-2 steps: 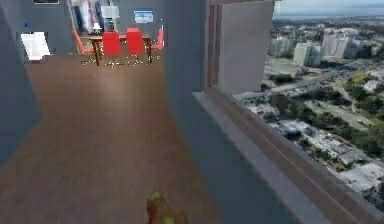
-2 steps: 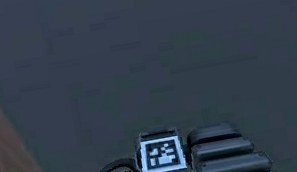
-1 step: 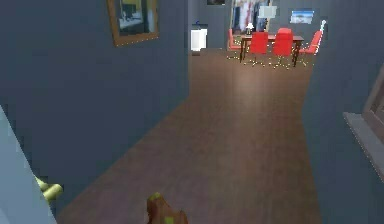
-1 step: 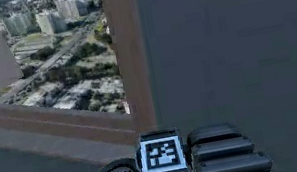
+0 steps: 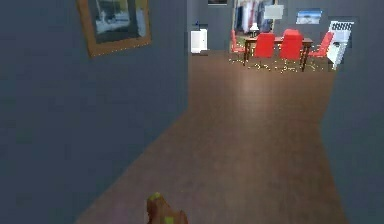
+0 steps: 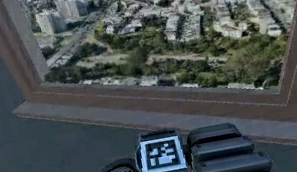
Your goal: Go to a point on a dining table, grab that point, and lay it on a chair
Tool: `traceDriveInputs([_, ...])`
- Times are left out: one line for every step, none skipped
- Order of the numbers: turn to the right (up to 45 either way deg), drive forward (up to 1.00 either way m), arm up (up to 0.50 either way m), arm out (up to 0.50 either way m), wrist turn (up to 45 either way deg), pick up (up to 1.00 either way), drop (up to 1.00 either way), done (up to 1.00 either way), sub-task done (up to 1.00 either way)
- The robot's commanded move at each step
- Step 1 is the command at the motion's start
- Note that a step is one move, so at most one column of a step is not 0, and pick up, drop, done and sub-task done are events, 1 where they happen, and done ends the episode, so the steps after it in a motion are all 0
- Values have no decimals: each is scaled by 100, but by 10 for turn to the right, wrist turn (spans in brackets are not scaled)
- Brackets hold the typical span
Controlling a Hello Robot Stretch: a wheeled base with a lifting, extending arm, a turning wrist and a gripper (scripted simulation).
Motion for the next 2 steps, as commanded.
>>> traceDriveInputs([90,0,0,0,0,0,0,0,0])
traceDriveInputs([0,100,0,0,0,0,0,0,0])
